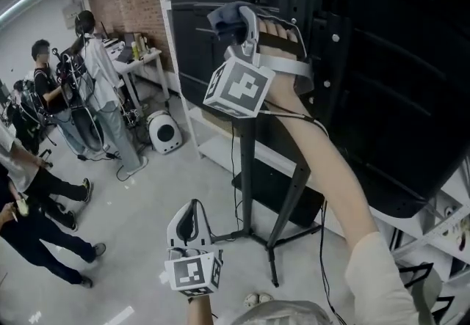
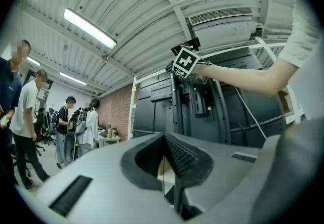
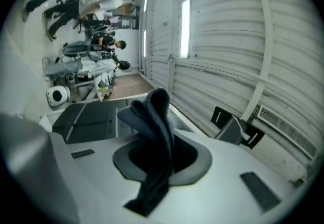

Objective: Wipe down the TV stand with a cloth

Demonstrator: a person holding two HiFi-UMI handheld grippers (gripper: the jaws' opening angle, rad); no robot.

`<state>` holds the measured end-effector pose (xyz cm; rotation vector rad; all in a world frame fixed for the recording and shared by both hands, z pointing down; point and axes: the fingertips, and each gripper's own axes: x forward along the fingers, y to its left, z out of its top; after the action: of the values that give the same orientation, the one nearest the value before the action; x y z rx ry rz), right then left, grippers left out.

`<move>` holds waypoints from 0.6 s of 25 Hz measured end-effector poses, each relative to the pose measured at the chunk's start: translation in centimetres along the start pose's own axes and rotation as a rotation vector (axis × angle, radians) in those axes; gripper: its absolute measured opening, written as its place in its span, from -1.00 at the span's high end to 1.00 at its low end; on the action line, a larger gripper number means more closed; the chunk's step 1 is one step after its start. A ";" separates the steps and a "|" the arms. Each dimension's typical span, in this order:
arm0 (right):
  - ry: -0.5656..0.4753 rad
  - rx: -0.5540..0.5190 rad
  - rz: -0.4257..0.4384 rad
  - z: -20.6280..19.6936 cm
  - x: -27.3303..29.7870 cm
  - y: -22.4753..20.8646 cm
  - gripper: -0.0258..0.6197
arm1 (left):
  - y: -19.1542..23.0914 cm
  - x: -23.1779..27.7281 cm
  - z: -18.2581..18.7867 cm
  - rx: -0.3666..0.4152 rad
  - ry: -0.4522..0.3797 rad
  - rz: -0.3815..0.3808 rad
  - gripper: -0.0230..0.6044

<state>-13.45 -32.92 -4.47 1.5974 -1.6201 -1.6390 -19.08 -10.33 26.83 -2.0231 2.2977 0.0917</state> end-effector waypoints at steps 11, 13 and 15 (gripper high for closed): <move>0.061 -0.141 -0.032 0.4 3.5 1.4 0.74 | 0.8 0.4 -1.4 -0.024 0.037 -0.012 0.88; 0.061 -0.144 -0.019 0.4 3.6 2.0 0.74 | 0.8 0.6 -1.7 -0.031 0.042 -0.016 0.88; 0.051 -0.145 -0.004 0.5 3.5 2.7 0.74 | 0.7 0.7 -1.9 -0.044 0.041 -0.021 0.88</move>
<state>-16.17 -36.37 -3.96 1.5581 -1.4392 -1.6626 -19.93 -11.14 28.69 -2.0887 2.3178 0.1019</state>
